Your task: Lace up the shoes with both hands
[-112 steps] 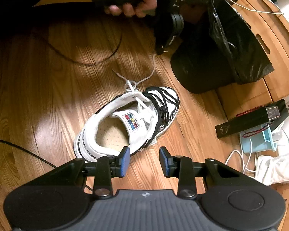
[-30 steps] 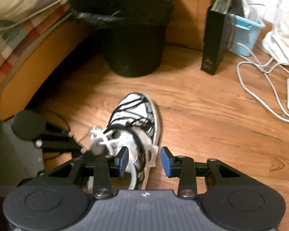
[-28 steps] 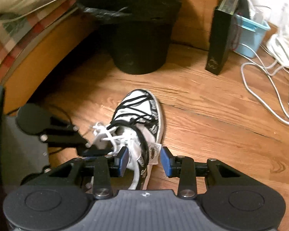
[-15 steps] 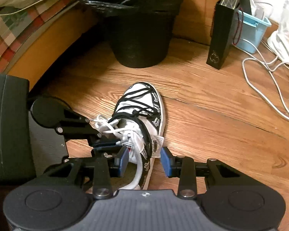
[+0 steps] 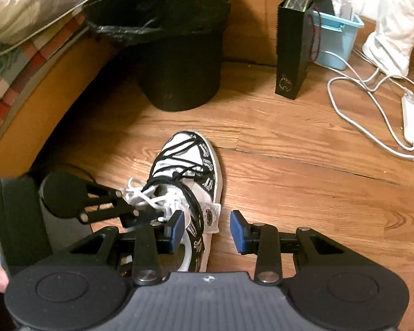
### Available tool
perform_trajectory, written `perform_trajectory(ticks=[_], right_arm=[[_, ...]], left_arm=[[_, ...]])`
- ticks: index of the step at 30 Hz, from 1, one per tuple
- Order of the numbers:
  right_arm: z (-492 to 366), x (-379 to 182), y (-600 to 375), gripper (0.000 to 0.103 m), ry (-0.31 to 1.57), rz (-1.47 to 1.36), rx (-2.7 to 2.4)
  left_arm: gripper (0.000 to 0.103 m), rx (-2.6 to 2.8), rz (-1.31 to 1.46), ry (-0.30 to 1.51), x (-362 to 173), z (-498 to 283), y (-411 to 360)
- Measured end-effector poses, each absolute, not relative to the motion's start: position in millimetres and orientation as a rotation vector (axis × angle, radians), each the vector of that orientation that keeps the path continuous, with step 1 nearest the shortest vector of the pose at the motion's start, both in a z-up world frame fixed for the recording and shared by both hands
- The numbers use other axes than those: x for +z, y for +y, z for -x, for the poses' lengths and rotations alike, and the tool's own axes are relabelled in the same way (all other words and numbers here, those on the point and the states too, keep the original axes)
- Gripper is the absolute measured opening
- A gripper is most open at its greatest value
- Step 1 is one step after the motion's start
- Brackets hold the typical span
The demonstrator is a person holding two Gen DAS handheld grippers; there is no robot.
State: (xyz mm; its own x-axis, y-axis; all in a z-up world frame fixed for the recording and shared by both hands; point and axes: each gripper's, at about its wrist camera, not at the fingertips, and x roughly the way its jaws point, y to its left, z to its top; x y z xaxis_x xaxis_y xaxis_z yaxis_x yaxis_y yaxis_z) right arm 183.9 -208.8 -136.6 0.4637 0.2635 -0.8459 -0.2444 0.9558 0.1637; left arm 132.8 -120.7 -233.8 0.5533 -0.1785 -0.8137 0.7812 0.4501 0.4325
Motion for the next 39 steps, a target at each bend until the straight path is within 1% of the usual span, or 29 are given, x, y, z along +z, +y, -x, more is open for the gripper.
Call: perform_trajectory(ticks=[7,8,13,15,16,17,19,21,22,24,27,34,39], right_arm=[[-185.7,-151.5,-195.0,0.040,1.077,0.045,0.361],[-186.1,-153.8,-193.8,0.039,1.082,0.047,0.366],[-190.5,-159.1,-196.6,0.038,1.069,-0.005,0.390],[-195.4,-163.4,-200.1,0.038,1.086,-0.060,0.416],[-198.0,-166.4,-201.2,0.037,1.103,-0.083,0.432],[-199.5,-169.6,-200.3,0.032,1.119,-0.081,0.441],[-199.7,-175.1,-196.1,0.032,1.138,-0.046,0.443],[-196.9,-180.6,-191.7,0.029,1.150,-0.025,0.443],[-195.9,-183.1,-190.0,0.029,1.151,-0.021,0.439],[-196.1,-188.2,-188.9,0.024,1.151,-0.032,0.427],[-199.6,-193.2,-203.0,0.021,1.168,-0.150,0.382],[-199.0,-209.3,-248.9,0.022,1.191,-0.576,0.269],[-196.7,-211.5,-254.9,0.023,1.190,-0.660,0.263]], left_arm=[[0.005,-0.628,-1.084,0.719,-247.6,-122.6,-129.7],[0.004,-0.624,-1.085,0.718,-248.2,-122.9,-129.8],[0.005,-0.609,-1.077,0.715,-249.7,-123.7,-129.1],[0.004,-0.607,-1.114,0.693,-252.1,-120.0,-128.9],[0.004,-0.607,-1.127,0.683,-253.1,-118.7,-128.5],[0.004,-0.610,-1.120,0.681,-253.1,-119.3,-127.6],[0.005,-0.619,-1.108,0.680,-253.0,-120.4,-125.6],[0.004,-0.631,-1.094,0.673,-253.0,-120.3,-122.6],[0.005,-0.636,-1.086,0.670,-253.0,-120.5,-121.1],[0.005,-0.638,-1.071,0.667,-253.3,-121.5,-119.4],[0.005,-0.638,-1.059,0.663,-253.5,-122.0,-119.3],[0.005,-0.648,-1.021,0.664,-252.7,-123.4,-123.7],[0.005,-0.647,-0.948,0.712,-241.6,-134.9,-127.6]])
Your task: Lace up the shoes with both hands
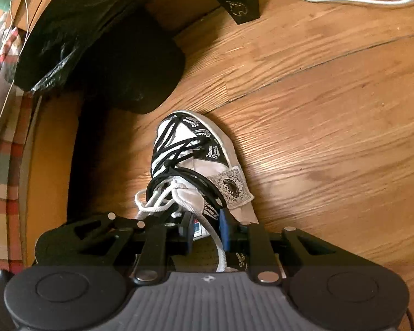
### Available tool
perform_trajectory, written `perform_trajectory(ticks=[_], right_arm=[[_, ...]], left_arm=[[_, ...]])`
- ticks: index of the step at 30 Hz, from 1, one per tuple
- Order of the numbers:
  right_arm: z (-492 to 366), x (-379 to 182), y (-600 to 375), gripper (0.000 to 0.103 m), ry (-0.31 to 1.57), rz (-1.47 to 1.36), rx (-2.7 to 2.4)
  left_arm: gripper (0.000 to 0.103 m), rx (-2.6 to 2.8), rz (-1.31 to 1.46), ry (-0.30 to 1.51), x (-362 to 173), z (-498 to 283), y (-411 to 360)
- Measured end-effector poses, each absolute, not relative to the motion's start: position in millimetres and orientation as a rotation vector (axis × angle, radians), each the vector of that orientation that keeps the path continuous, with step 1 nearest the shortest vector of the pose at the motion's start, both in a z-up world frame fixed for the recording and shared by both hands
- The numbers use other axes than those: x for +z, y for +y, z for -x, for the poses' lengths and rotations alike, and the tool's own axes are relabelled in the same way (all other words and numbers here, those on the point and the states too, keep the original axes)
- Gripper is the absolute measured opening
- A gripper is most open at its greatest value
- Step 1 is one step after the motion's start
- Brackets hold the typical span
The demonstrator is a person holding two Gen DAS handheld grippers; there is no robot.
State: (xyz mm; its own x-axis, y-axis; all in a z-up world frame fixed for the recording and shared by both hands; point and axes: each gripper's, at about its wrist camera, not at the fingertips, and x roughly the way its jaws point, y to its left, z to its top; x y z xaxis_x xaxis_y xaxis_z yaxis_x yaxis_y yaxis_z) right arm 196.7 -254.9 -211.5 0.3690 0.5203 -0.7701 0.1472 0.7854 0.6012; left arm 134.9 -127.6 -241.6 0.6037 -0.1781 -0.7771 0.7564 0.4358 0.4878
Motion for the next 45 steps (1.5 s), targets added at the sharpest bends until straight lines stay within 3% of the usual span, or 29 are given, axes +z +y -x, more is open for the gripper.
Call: perform_trajectory(ticks=[5,10,21,25,33,45], right_arm=[[-194.7,-208.6,-255.2,0.023,1.190,-0.691,0.269],[-190.1,-182.7,-267.5,0.018,1.048,-0.747,0.281],[-167.5,-129.2,-304.3,0.018,0.815,-0.809,0.207],[-161.8,-127.3,-311.9,0.018,0.810,-0.798,0.199],[-158.4,-131.9,-307.0,0.018,0.838,-0.688,0.266],[-155.1,-129.6,-316.5,0.019,0.786,-0.685,0.322]], left_arm=[[0.005,-0.676,-0.842,0.804,-233.6,-151.5,-121.6],[0.005,-0.752,-0.771,0.883,-226.5,-170.5,-117.8],[0.005,-0.672,-0.933,0.808,-240.8,-143.4,-136.1],[0.005,-0.646,-1.073,0.741,-248.9,-136.2,-145.9],[0.005,-0.567,-1.008,0.799,-247.6,-139.8,-151.2],[0.005,-0.520,-1.127,0.762,-255.7,-133.5,-157.0]])
